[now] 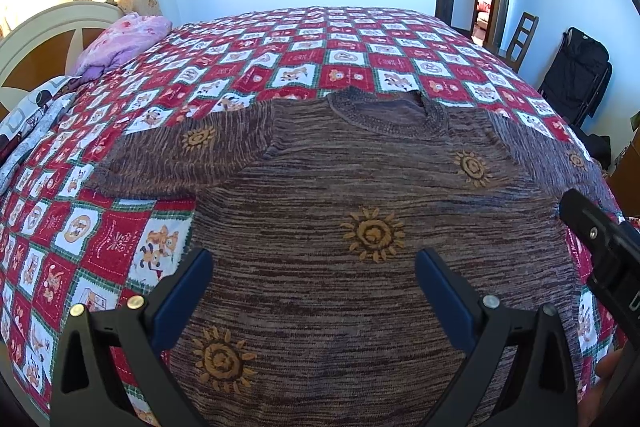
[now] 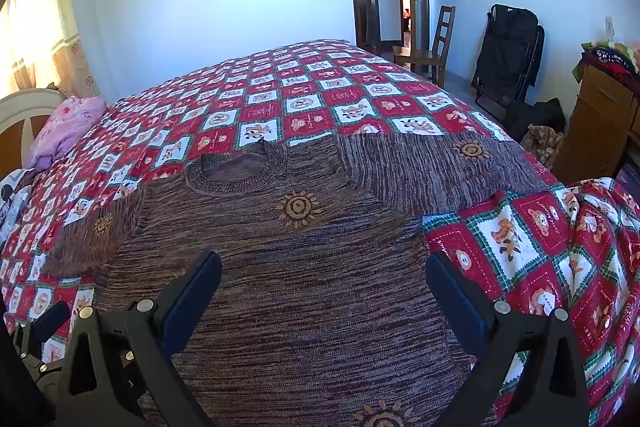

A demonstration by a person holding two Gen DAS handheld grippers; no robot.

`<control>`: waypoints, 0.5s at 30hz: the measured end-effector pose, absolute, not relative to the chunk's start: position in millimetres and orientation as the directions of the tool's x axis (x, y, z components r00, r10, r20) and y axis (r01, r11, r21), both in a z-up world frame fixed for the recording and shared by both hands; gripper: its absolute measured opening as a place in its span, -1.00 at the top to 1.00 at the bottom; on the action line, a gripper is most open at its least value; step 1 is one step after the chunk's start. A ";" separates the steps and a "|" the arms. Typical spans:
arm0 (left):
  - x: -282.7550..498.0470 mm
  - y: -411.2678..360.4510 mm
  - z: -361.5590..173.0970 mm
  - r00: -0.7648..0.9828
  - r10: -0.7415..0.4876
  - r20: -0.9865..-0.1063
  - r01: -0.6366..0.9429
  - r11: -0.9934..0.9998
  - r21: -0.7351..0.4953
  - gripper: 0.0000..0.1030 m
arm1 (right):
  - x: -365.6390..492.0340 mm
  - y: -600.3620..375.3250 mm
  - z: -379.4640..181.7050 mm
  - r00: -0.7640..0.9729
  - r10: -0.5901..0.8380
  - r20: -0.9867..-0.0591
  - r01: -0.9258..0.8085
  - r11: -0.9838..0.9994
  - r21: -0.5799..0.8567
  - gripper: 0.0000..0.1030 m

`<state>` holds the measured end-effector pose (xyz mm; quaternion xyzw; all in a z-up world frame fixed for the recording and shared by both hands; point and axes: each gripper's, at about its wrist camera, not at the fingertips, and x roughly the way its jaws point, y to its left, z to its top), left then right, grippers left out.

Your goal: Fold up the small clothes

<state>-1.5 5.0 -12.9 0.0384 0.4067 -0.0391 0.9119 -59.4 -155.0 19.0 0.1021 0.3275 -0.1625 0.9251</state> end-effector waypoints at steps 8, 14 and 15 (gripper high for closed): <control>-2.0 6.6 -13.3 0.664 -0.042 -0.747 0.098 0.995 0.031 -0.99 | -57.2 -153.2 14.7 0.722 -0.238 -0.649 0.366 0.928 0.066 -0.98; -1.0 9.2 -15.0 0.660 -0.047 -0.750 0.095 0.995 0.021 -0.99 | -53.3 -151.8 8.5 0.699 -0.244 -0.672 0.367 0.929 0.045 -0.98; -1.2 9.0 -15.1 0.660 -0.047 -0.749 0.096 0.995 0.023 -0.99 | -53.4 -151.7 8.3 0.699 -0.244 -0.672 0.367 0.929 0.044 -0.98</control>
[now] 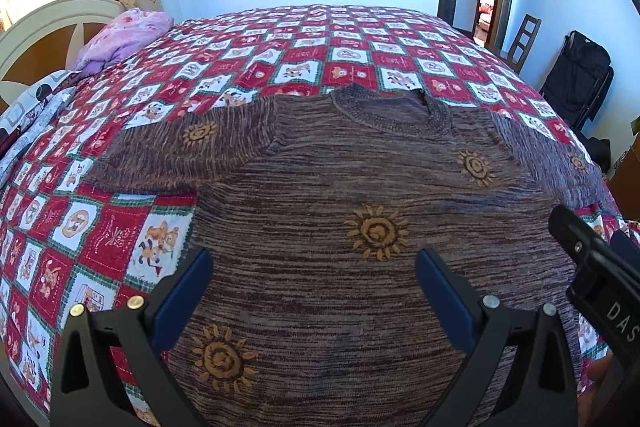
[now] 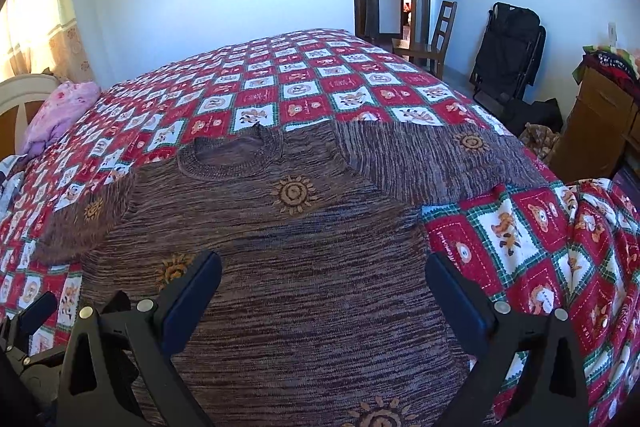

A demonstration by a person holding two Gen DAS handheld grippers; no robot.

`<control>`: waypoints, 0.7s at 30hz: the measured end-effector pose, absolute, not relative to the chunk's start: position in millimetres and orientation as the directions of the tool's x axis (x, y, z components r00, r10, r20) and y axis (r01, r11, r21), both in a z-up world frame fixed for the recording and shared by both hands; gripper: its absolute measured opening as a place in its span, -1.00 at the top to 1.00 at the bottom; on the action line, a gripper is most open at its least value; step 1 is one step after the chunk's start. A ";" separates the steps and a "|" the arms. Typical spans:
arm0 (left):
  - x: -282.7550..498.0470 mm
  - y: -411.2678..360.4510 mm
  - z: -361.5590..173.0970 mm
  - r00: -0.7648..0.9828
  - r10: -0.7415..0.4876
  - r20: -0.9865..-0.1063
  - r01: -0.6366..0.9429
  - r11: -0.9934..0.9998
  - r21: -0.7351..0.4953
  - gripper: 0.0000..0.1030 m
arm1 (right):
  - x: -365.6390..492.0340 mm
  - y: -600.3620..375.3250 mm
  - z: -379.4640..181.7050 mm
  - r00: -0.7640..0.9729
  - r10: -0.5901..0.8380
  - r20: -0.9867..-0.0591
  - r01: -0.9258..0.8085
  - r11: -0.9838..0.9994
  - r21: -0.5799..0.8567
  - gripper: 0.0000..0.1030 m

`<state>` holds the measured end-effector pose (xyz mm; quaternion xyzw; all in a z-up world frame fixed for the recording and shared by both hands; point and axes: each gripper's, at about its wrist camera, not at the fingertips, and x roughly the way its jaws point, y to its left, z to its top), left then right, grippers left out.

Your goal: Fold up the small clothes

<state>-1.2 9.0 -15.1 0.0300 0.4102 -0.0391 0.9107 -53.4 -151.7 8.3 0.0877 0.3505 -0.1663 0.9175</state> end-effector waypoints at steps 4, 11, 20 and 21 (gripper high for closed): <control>-1.0 8.2 -16.3 0.659 -0.048 -0.751 0.098 0.995 0.022 -0.99 | -53.2 -151.7 7.8 0.699 -0.248 -0.671 0.364 0.931 0.036 -0.98; -0.5 3.8 -19.0 0.658 -0.051 -0.752 0.105 0.994 0.024 -0.99 | -51.1 -156.4 4.3 0.689 -0.248 -0.681 0.375 0.926 0.043 -0.98; 3.0 -0.4 -25.7 0.652 -0.045 -0.757 0.106 0.994 0.032 -0.99 | -47.3 -160.7 -0.3 0.678 -0.252 -0.690 0.380 0.924 0.035 -0.98; 3.8 -0.4 -26.7 0.651 -0.047 -0.758 0.106 0.994 0.030 -0.99 | -47.0 -161.0 -0.8 0.677 -0.254 -0.691 0.381 0.924 0.034 -0.98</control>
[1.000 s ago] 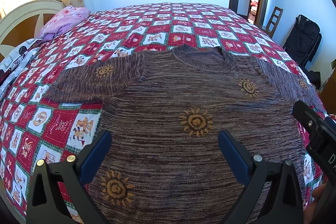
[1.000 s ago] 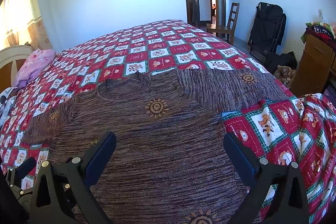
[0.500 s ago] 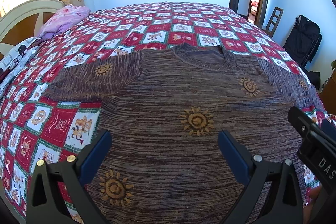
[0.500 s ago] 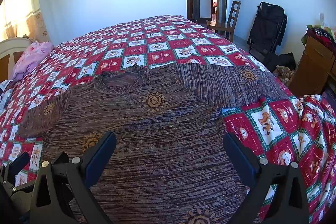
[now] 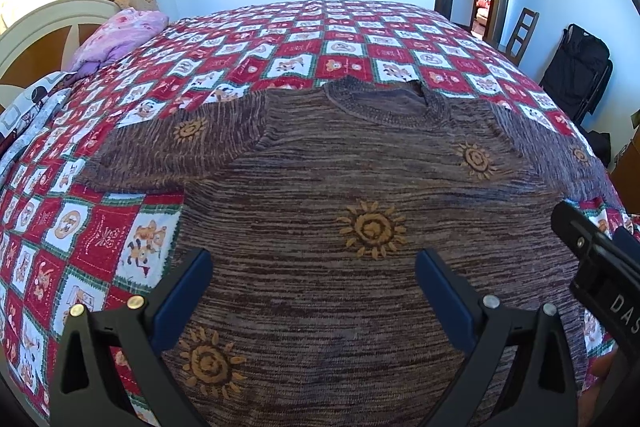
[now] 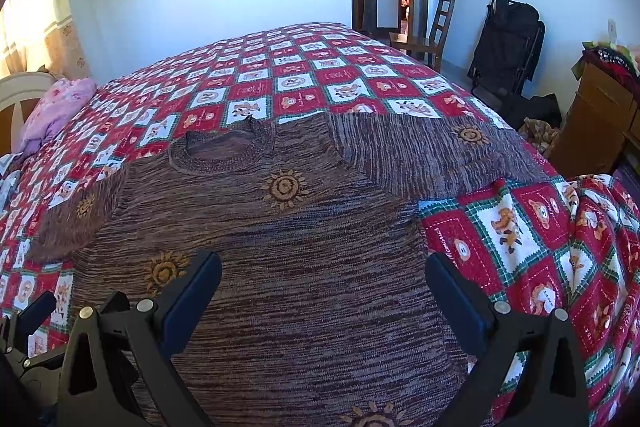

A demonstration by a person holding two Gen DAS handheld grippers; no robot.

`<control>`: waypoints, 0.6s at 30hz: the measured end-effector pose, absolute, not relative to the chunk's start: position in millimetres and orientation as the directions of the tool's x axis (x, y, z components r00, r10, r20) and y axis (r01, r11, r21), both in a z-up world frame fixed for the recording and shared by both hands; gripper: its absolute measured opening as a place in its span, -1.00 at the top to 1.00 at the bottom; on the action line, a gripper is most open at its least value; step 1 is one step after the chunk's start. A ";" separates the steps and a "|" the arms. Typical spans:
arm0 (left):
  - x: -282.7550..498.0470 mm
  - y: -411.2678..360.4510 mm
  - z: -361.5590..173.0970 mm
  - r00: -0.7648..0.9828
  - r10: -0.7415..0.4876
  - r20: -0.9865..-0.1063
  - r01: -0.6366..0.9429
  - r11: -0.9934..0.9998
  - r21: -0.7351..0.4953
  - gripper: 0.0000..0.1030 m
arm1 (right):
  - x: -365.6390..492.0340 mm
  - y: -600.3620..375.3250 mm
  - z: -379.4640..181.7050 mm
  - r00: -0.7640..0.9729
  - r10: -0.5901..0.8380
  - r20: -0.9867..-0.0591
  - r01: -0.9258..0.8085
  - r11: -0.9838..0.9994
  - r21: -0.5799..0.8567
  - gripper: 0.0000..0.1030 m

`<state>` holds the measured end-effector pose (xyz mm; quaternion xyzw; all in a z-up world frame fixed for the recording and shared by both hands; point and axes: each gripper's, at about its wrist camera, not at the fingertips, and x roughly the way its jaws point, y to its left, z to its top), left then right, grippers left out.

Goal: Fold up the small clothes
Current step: 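Grasp the sweater sleeve cuff with the right gripper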

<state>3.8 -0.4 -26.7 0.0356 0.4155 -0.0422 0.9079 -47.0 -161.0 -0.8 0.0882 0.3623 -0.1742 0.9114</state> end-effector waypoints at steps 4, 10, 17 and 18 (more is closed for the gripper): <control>6.6 2.2 -28.7 0.662 -0.063 -0.747 0.113 0.993 0.017 -1.00 | -43.9 -166.4 -5.7 0.680 -0.247 -0.690 0.378 0.925 0.042 -0.98; 19.5 19.7 -32.2 0.734 -0.017 -0.679 0.070 0.996 0.050 -1.00 | -49.0 -200.2 -4.4 0.740 -0.229 -0.632 0.360 0.929 0.084 -0.46; 39.6 44.8 -56.2 0.754 0.046 -0.655 -0.013 0.998 0.055 -1.00 | -51.2 -364.5 5.8 0.720 -0.267 -0.640 0.524 0.814 0.250 -0.08; 42.1 47.2 -61.7 0.744 0.042 -0.667 -0.019 0.999 0.041 -1.00 | -50.5 -396.8 5.1 0.710 -0.283 -0.644 0.559 0.783 0.272 -0.08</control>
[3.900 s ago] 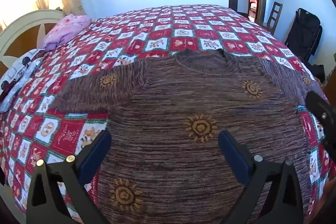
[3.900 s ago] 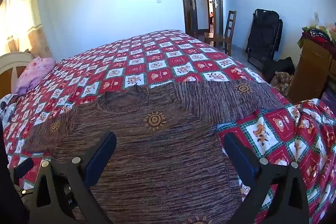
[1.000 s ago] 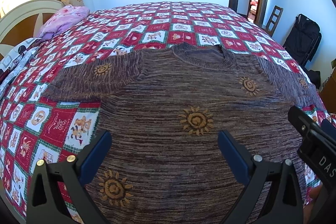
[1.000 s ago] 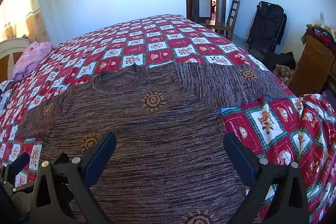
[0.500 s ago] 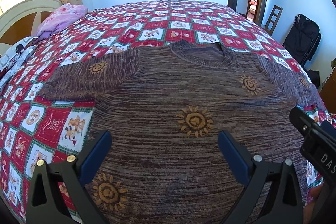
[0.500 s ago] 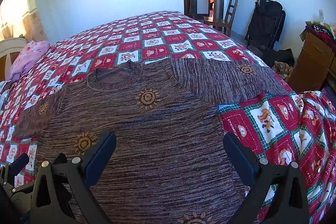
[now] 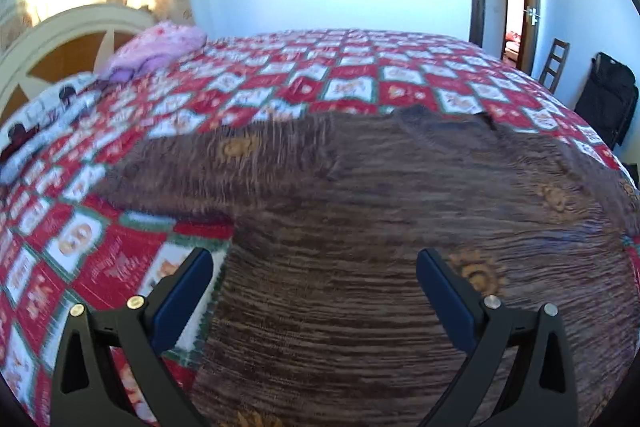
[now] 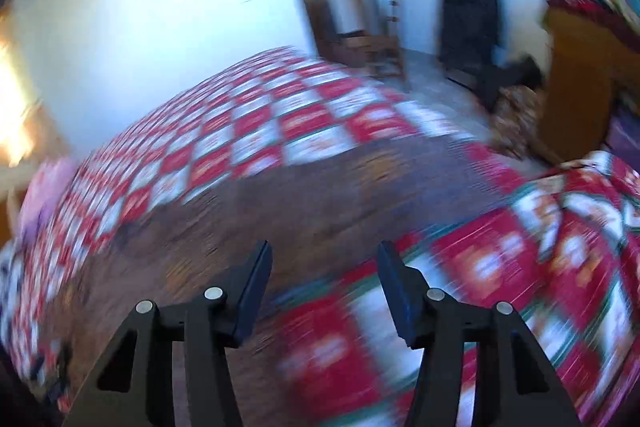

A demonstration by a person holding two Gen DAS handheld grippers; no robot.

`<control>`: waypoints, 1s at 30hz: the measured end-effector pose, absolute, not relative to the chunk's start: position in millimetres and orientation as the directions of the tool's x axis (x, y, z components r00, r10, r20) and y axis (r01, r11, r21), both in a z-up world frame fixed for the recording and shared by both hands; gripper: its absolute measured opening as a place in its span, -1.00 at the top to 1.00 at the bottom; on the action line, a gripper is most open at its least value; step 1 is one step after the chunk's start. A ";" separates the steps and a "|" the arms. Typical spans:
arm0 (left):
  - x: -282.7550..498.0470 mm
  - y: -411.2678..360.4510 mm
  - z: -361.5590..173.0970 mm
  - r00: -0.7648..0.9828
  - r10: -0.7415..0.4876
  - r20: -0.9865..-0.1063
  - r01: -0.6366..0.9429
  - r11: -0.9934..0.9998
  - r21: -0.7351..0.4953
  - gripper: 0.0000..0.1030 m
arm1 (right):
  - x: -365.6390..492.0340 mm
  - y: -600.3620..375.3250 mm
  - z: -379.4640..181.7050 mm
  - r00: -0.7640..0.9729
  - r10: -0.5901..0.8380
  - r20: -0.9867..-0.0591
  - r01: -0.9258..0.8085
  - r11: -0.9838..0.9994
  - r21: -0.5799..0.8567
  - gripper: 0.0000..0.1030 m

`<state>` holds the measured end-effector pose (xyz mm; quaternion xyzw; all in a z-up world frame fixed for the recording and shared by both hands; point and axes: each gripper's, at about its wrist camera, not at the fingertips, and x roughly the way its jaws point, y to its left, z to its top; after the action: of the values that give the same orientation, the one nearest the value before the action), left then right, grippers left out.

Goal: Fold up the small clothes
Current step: 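Grasp the sweater sleeve cuff with the right gripper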

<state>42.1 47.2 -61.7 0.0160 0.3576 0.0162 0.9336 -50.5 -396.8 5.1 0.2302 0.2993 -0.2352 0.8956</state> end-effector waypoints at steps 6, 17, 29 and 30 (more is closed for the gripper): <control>48.4 53.2 -85.5 0.696 0.006 -0.718 -0.032 0.999 -0.024 -1.00 | -29.3 -503.7 -22.8 0.621 -0.273 -0.735 0.662 0.684 0.306 0.00; 49.5 50.1 -89.8 0.705 -0.007 -0.709 -0.009 1.000 -0.018 -1.00 | 11.7 -517.8 -54.8 0.554 -0.335 -0.763 0.652 0.744 0.147 0.22; 49.9 50.9 -90.2 0.711 -0.018 -0.703 -0.005 1.000 -0.030 -1.00 | 16.4 -494.8 -11.4 0.621 -0.289 -0.729 0.584 0.791 0.183 0.88; 49.8 50.9 -90.3 0.711 -0.018 -0.703 -0.004 1.000 -0.030 -1.00 | 17.9 -486.3 -2.1 0.631 -0.288 -0.720 0.569 0.803 0.177 0.88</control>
<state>49.8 50.9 -90.3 -0.0149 0.3798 -0.0037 0.9249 17.9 -486.3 -2.1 0.1982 0.3541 -0.2433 0.8810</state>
